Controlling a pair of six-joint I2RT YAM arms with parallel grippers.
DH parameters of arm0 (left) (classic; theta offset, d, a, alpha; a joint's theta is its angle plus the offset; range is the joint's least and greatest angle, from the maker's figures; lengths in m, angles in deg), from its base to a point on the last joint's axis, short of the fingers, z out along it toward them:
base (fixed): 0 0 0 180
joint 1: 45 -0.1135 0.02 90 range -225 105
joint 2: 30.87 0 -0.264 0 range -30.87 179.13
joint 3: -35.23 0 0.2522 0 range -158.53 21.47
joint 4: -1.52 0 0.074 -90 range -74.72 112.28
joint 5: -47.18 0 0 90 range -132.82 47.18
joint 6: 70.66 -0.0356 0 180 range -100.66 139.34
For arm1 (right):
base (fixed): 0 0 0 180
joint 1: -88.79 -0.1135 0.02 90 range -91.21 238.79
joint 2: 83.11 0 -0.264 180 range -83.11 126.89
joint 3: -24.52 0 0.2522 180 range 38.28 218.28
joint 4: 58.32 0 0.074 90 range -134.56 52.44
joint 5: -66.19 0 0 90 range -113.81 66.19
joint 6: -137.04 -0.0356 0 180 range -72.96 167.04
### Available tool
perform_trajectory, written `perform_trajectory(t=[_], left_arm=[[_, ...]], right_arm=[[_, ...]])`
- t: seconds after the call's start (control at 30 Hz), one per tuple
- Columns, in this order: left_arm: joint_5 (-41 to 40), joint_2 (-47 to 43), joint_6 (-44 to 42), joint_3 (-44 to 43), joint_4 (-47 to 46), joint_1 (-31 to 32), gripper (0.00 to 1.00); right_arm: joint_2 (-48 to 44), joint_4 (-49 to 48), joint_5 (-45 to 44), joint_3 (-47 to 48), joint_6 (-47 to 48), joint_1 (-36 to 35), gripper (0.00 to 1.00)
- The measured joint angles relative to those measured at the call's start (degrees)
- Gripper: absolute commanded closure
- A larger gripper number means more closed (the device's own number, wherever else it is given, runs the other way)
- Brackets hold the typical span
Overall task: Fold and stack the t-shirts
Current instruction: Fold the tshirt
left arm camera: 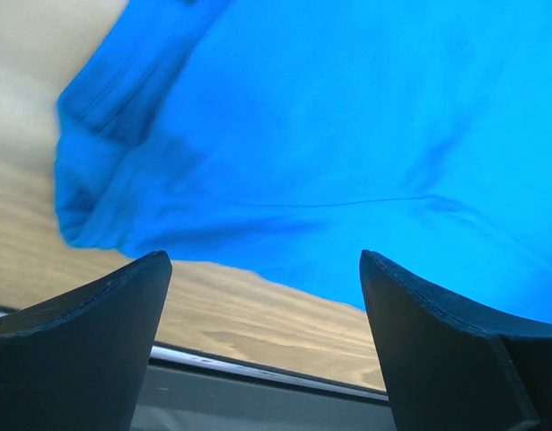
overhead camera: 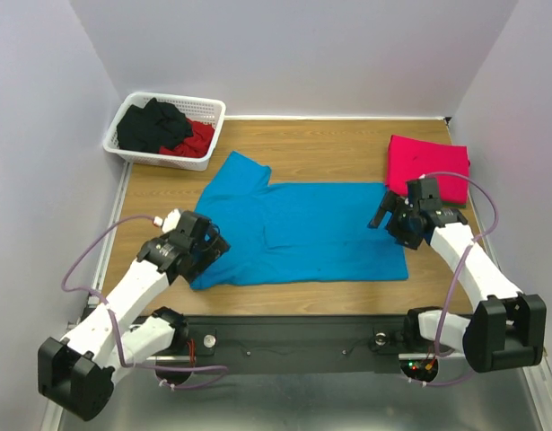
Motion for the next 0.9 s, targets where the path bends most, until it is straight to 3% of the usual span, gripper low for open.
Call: perform_trajectory(t=[0.17,0.3,0.5,0.6,0.77,0.9], left_arm=[[-1.44,9.09,-7.21,-13.46,-2.73,0.22,0.01],[-3.32,22.77,-15.69,-29.07,-8.72,0.83,0.02],[-9.86,49.83,-31.89,-54.75,-14.27,1.05,0.02],[-13.14,63.12,-37.99,-68.96,-12.41,0.85,0.02],[-15.28,82.16,-43.43,-90.79,-11.02,-0.90,0.03],[-15.21,91.56,-44.44,-97.90,-10.05,-4.11,0.06]], right_arm=[[2.29,-0.72,0.07,5.27,2.25,0.00,0.00],[5.22,-2.25,0.87,9.81,3.69,0.00,0.00],[10.05,-3.91,1.51,14.47,5.09,-0.02,0.00],[12.76,-4.87,1.60,15.69,5.42,-0.02,0.00],[16.59,-5.27,1.60,15.98,5.62,-0.02,0.00],[19.12,-5.53,1.57,15.98,5.68,-0.02,0.00]])
